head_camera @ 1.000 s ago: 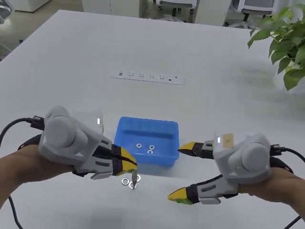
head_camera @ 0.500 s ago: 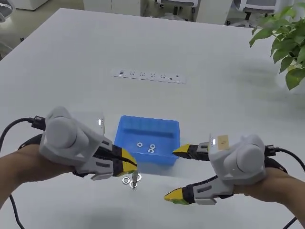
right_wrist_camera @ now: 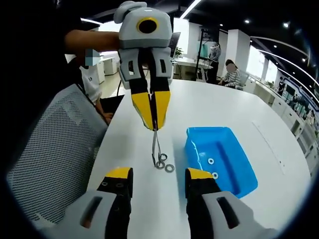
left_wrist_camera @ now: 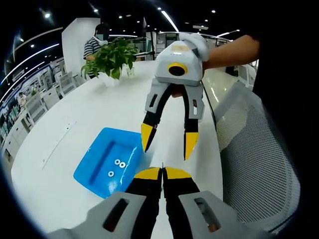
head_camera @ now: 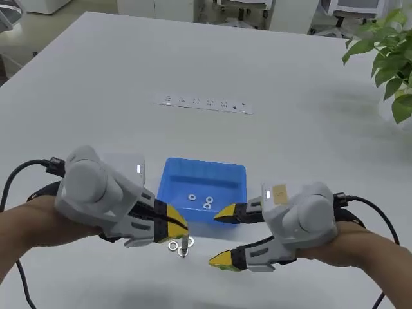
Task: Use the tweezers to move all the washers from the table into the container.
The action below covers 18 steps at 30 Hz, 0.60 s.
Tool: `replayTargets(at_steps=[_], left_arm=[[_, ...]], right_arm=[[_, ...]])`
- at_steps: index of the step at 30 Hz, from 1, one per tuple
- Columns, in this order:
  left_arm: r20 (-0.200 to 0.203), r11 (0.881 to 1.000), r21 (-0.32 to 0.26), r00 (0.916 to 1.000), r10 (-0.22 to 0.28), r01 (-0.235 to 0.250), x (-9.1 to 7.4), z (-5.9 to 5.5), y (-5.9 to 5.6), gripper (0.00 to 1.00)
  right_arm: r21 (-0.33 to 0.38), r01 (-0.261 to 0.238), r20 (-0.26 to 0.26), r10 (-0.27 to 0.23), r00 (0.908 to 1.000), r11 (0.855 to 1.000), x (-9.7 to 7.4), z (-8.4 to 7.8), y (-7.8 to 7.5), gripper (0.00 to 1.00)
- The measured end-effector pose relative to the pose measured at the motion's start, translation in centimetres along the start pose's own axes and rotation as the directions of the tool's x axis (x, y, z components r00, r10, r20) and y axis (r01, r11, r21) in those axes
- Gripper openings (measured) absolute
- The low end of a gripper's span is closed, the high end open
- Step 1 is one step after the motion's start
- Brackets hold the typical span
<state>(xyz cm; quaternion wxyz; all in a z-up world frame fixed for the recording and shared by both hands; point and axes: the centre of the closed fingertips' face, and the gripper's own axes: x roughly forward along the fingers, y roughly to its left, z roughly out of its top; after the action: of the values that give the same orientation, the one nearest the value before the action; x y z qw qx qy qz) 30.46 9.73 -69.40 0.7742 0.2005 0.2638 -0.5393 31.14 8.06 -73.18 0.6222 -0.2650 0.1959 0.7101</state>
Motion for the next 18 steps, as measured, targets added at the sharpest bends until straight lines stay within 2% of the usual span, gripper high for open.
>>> replayTargets(at_steps=[8, 18], left_arm=[[-0.005, 1.000, 0.006, 1.0000, -0.008, 0.008, 0.0, 0.1, -0.1, 0.05], [-0.011, 1.000, 0.007, 0.9998, -0.016, 0.016, -0.1, 0.0, -0.2, 0.05]], right_arm=[[-0.042, -0.034, -0.014, 0.034, 0.9993, 0.999, 1.1, 0.4, -0.1, 0.36], [-0.069, -0.054, -0.018, 0.053, 0.9984, 0.996, 2.3, 0.7, -0.1, 0.31]])
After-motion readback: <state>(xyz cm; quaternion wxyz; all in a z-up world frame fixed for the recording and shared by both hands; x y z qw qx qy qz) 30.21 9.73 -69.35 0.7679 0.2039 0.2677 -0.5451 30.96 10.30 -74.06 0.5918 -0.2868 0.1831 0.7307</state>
